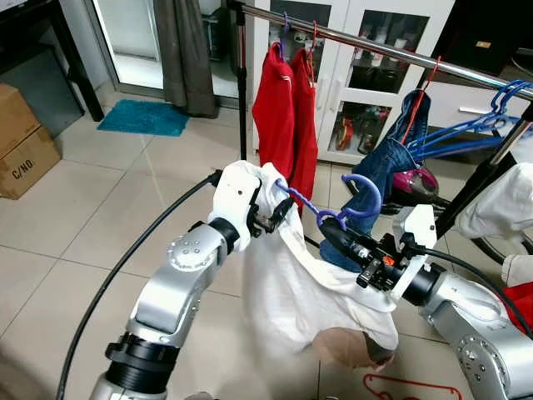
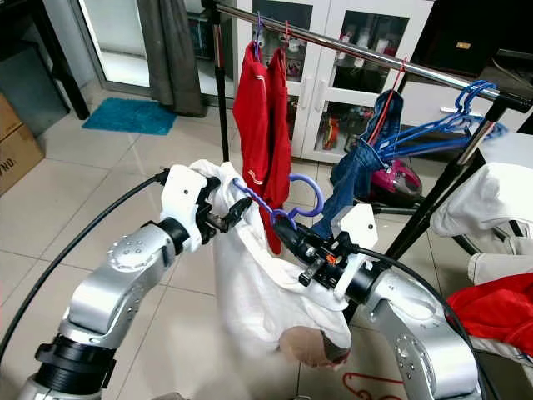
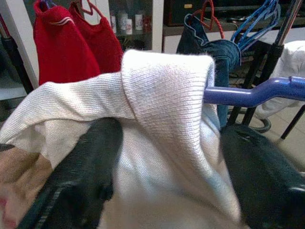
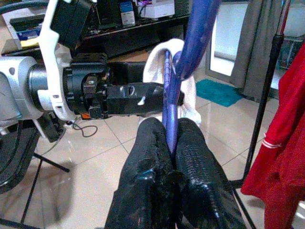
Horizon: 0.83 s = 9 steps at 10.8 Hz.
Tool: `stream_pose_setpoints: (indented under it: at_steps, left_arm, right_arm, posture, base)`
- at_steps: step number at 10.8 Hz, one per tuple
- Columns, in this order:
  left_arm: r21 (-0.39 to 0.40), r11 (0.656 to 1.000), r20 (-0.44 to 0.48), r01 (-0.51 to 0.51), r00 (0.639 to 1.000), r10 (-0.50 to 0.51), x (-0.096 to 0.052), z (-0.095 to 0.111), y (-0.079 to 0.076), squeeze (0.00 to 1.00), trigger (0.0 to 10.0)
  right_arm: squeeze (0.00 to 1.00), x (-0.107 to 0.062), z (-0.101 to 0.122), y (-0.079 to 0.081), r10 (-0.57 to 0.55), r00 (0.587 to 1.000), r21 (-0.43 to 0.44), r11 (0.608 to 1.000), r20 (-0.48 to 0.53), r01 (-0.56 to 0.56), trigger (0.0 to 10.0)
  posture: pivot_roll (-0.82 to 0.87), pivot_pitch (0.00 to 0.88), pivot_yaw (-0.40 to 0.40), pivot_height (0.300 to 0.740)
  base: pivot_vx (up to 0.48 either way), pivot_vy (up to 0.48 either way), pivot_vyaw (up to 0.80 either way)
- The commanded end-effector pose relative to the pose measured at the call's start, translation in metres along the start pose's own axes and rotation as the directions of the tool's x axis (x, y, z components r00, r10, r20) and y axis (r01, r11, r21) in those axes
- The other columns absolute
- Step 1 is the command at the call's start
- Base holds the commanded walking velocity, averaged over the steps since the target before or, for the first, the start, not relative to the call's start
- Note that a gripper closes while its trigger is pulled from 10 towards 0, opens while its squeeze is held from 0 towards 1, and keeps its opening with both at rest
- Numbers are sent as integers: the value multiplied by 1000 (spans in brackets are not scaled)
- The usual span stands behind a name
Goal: Hang hanger
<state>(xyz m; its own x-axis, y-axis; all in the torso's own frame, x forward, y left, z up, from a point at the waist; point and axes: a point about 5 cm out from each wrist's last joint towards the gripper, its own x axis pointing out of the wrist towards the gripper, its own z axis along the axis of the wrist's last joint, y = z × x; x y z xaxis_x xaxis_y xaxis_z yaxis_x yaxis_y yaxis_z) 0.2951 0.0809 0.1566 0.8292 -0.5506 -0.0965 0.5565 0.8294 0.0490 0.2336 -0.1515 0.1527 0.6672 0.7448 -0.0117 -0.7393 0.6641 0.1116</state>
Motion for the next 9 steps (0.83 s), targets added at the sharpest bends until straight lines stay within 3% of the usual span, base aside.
stream_pose_setpoints:
  at_steps: [1, 9]
  left_arm:
    - [-4, 1000, 18, -3, 1000, 3, 2, 3, -1, 0, 0]
    - [-31, 1000, 27, -1, 1000, 1, 5, 2, -7, 0, 0]
  right_arm:
    - [0, 0, 7, 2, 27, 999, -20, 999, 32, -27, 10000]
    - [0, -1, 4, 6, 58, 998, -20, 998, 29, -58, 10000]
  posture:
    - [-10, 41, -26, 740]
    - [-9, 26, -23, 740]
  base:
    - [0, 0, 0]
    - [0, 0, 0]
